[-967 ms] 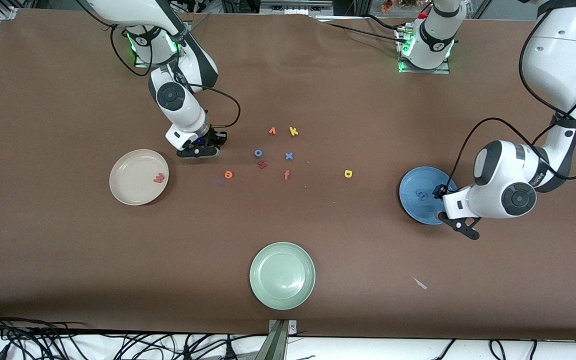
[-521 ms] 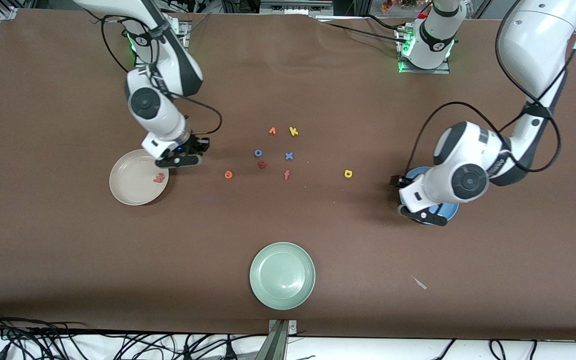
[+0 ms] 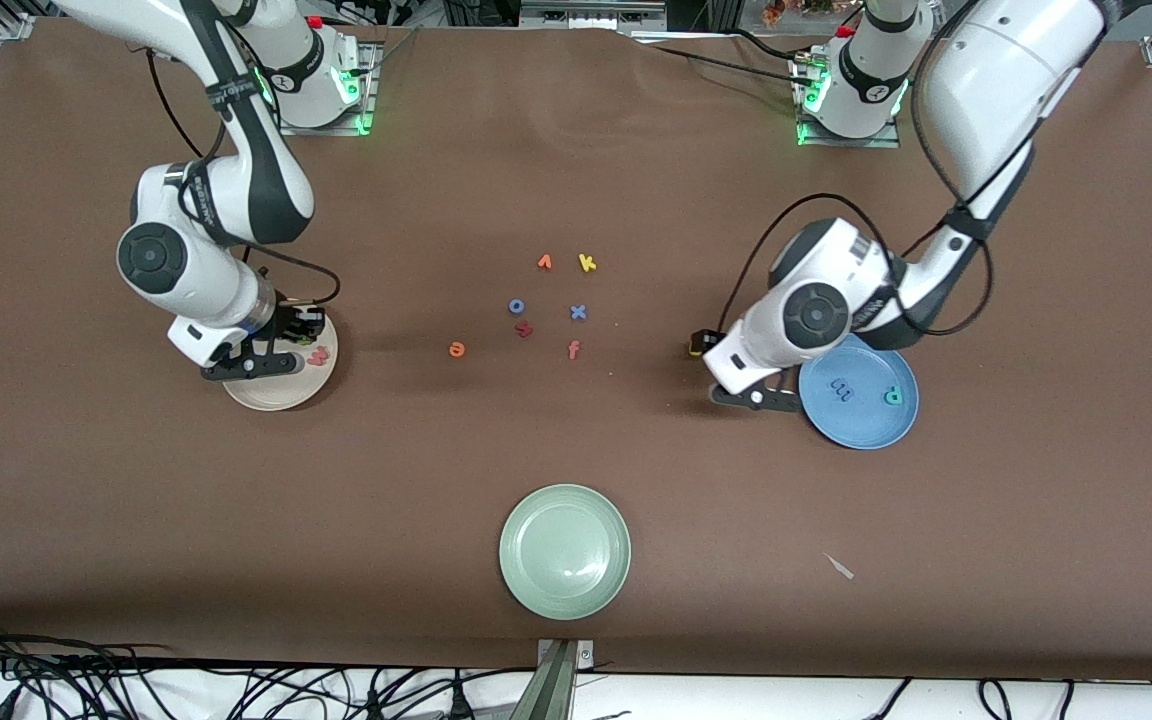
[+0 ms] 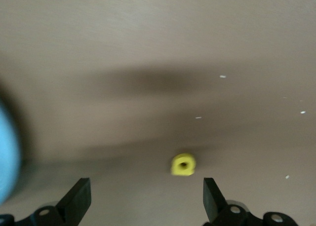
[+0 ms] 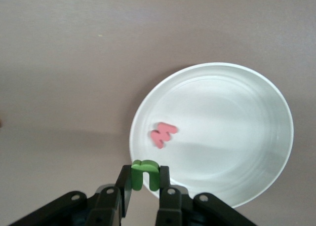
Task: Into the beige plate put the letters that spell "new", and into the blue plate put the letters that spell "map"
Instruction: 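Reach the left gripper to the yellow letter while the right gripper reaches the orange letter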
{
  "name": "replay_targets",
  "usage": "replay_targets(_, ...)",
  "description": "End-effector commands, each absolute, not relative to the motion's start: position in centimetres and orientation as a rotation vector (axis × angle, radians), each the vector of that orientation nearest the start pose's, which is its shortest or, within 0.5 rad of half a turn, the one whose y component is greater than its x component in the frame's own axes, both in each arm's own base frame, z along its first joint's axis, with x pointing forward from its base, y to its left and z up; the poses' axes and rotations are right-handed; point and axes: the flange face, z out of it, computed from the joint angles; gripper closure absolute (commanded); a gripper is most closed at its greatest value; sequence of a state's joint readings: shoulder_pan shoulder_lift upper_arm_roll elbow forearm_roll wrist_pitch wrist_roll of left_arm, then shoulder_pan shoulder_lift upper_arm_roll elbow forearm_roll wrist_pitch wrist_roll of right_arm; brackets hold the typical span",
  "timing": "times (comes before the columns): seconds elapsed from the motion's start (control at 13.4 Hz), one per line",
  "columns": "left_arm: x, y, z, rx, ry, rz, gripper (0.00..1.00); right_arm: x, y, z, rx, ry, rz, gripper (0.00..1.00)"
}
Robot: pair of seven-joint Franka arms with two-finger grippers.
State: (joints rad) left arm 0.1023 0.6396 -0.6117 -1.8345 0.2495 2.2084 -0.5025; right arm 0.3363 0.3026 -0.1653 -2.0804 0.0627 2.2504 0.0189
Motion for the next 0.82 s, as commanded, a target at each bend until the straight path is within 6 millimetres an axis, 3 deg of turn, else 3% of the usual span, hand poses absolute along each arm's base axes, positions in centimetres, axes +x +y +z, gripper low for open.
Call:
replay_targets(0.0, 54.5, -29.3, 20.3, -3.254, 0.187, 0.246, 0.00, 58.2, 9.7, 25.8, -3.158, -0.186, 0.218, 0.82)
replay_targets(0.07, 54.0, -30.1, 19.8, -3.235, 0.238, 0.232, 0.00, 58.7, 9.3, 25.3, -3.161, -0.175, 0.223, 0.66)
replay_targets(0.15, 54.0, -29.9, 19.5, -3.210, 0.276, 0.205, 0.01, 58.9, 8.9, 25.0, -3.163, -0.157, 0.228, 0.37)
replay_targets(0.22, 53.8, -29.9, 19.1, -3.187, 0.304, 0.193, 0.02, 59.0, 8.9, 25.1, -3.162, -0.164, 0.228, 0.00)
replay_targets(0.37, 53.1, -30.7, 18.8, -3.164, 0.315, 0.173, 0.03, 59.1, 9.8, 26.3, -3.157, -0.145, 0.199, 0.00)
replay_targets(0.52, 52.4, -31.5, 18.3, -3.138, 0.374, 0.163, 0.11, 58.9, 10.9, 26.6, -3.157, -0.046, 0.191, 0.00)
replay_targets(0.74, 52.1, -31.3, 17.5, -3.113, 0.414, 0.162, 0.18, 58.3, 15.2, 26.8, -3.134, 0.097, 0.187, 0.00)
